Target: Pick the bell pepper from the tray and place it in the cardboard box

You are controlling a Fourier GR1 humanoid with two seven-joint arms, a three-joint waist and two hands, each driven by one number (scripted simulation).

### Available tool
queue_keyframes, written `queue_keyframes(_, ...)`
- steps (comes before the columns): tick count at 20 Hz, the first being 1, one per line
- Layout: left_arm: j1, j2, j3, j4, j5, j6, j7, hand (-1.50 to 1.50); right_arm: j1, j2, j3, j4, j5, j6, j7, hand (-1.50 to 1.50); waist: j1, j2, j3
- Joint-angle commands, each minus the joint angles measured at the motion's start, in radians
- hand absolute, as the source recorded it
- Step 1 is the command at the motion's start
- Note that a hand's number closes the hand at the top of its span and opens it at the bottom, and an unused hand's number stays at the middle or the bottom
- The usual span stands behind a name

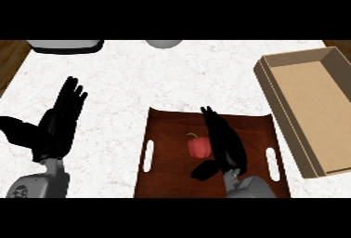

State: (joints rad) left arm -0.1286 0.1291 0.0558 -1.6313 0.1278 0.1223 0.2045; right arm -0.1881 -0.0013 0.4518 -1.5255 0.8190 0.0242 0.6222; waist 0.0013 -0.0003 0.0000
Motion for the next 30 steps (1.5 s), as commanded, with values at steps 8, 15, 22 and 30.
queue_keyframes(8,0.025,0.0,0.032,-0.023,0.0,-0.033,0.01,0.0,-0.015,0.001,-0.017,0.129,0.026,-0.05,-0.086,-1.5,0.0,0.0,0.0)
queue_keyframes(15,-0.001,0.017,0.064,0.038,0.023,-0.073,-0.013,0.0,-0.034,0.001,0.082,0.111,0.046,-0.075,-0.038,1.5,0.0,0.0,0.0)
queue_keyframes(22,-0.06,0.015,0.082,0.053,0.009,-0.036,0.024,0.0,-0.056,-0.003,0.041,0.102,0.151,-0.078,-0.109,1.5,-0.002,0.0,0.0)
queue_keyframes(30,0.038,-0.012,0.019,-0.079,-0.012,-0.041,0.048,0.0,-0.246,0.001,0.198,0.256,0.177,-0.045,0.03,1.5,0.016,0.001,0.0)
